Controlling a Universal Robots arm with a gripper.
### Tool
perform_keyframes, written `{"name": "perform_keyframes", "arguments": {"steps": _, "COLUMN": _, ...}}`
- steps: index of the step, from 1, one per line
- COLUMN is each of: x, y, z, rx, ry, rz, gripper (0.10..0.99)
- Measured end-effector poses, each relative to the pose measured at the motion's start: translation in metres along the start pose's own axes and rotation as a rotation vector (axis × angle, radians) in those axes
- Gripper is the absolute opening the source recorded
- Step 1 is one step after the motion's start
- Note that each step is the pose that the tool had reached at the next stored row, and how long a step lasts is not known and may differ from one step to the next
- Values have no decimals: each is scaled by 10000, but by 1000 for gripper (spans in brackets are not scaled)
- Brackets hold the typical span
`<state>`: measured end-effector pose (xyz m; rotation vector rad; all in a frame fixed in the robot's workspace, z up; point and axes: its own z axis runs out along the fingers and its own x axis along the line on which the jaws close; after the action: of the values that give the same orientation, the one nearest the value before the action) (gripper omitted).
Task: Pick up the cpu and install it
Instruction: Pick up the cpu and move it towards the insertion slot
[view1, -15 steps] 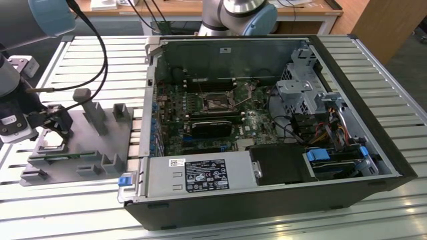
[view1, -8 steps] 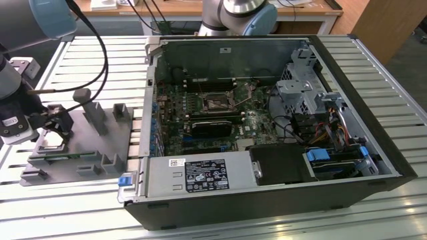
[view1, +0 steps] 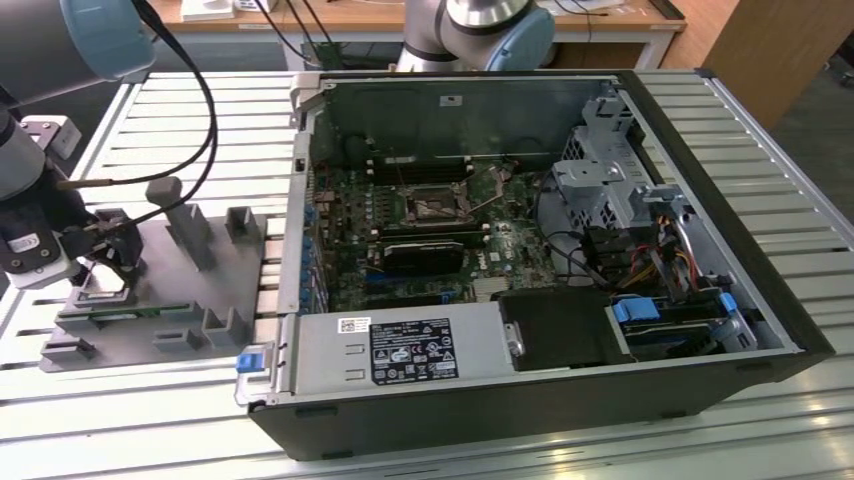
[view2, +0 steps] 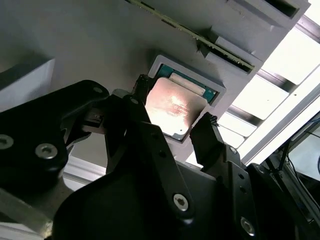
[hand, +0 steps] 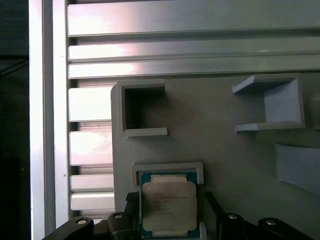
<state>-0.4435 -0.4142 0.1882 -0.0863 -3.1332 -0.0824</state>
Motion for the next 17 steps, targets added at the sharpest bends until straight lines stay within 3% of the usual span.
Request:
{"name": "perform_keyframes", "arguments": {"steps": 8, "x": 3, "y": 4, "z": 31, "rx": -1, "ry": 0, "rz": -31, "gripper": 620}}
{"name": "perform_keyframes", "arguments": {"steps": 11, "x": 3, "y": 6, "z": 31, "rx": 0, "ry": -1, "rz": -52, "gripper": 604}}
{"name": "perform_keyframes", "arguments": {"steps": 12, "x": 3, "y": 6, "z": 31, "rx": 0, "ry": -2, "rz": -55, "gripper": 541}}
{"name": "perform_keyframes", "arguments": {"steps": 17, "x": 3, "y": 7, "z": 32, "rx": -1, "ry": -5, "rz": -56, "gripper": 541}}
